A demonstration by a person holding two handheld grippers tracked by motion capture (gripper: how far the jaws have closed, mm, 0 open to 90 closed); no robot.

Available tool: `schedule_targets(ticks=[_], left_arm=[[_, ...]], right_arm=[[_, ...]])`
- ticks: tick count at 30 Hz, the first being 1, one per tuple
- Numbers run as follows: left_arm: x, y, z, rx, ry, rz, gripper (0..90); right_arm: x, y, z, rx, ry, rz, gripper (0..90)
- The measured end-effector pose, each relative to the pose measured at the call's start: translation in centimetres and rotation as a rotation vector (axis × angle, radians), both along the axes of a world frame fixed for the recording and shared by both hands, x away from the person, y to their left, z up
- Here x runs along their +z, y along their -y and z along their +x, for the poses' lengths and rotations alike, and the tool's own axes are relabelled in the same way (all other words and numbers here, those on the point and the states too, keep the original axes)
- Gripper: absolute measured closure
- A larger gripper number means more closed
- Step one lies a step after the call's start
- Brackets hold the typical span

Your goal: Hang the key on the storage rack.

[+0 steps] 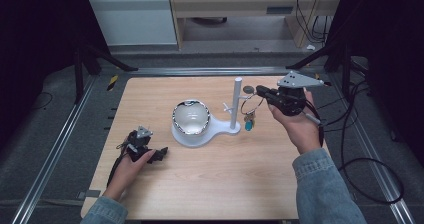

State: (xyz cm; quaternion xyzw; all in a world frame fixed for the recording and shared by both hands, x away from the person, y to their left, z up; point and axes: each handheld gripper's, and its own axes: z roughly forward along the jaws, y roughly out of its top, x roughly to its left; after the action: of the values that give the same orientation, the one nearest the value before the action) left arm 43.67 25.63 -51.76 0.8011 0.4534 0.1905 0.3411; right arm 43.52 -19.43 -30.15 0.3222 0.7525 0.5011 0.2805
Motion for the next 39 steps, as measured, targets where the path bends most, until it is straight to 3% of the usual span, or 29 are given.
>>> schedule_targets(ticks=[39], left_arm=[[0.0,0.0,0.0,0.0,0.0,0.0,0.0]], right_arm=[[-0.8,-1.0,1.4,-0.001,-0.014,0.022,88.9]])
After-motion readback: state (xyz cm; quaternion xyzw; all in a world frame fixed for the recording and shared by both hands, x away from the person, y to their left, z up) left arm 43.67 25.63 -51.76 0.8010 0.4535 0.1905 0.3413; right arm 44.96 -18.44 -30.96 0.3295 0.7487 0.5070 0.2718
